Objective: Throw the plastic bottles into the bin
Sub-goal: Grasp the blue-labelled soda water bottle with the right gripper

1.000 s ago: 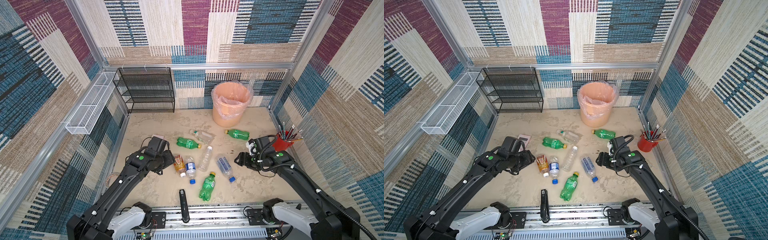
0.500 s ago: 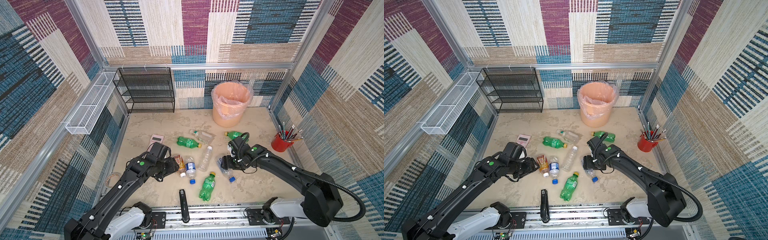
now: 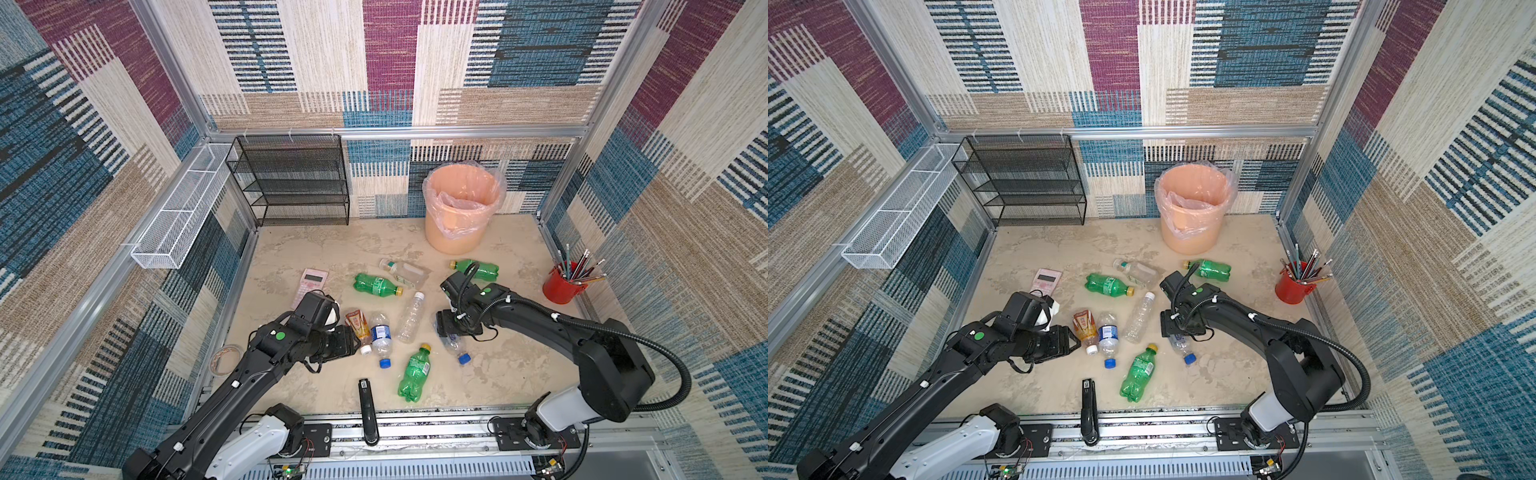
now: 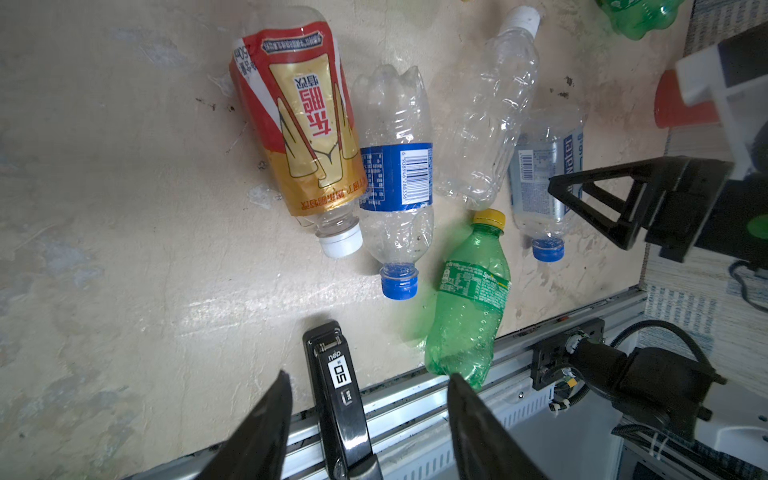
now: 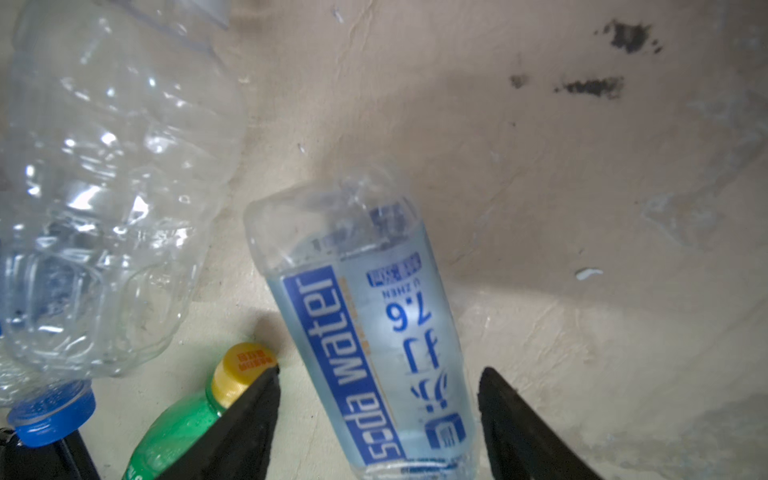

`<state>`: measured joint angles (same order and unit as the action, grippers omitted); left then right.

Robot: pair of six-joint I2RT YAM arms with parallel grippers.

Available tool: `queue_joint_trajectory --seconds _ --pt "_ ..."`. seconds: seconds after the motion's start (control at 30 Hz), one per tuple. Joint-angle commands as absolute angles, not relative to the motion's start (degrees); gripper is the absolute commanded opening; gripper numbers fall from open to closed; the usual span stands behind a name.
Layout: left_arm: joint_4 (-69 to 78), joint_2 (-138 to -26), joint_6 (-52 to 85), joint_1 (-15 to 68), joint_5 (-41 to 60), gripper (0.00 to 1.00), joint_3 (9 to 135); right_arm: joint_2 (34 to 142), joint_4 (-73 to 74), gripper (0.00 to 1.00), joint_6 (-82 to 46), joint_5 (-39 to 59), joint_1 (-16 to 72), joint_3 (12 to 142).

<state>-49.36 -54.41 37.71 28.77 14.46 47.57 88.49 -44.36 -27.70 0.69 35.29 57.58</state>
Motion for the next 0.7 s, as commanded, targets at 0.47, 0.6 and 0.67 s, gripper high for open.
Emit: queue_joint_trajectory --seconds 0.47,0.6,0.67 --pt "-48.9 -60.3 33.9 28.8 14.0 0.61 53.7 87.1 -42.8 0.46 -27.4 -3.6 35.3 58.7" --pt "-48.0 -60.3 33.6 28.8 13.7 0.61 54.3 78.8 -40.3 0.46 -33.0 -1.6 35.0 55.6" --pt "-47.3 -60.4 33.5 28.7 13.5 0.61 54.6 73.7 -36.4 0.46 -36.2 -0.5 34.8 52.7"
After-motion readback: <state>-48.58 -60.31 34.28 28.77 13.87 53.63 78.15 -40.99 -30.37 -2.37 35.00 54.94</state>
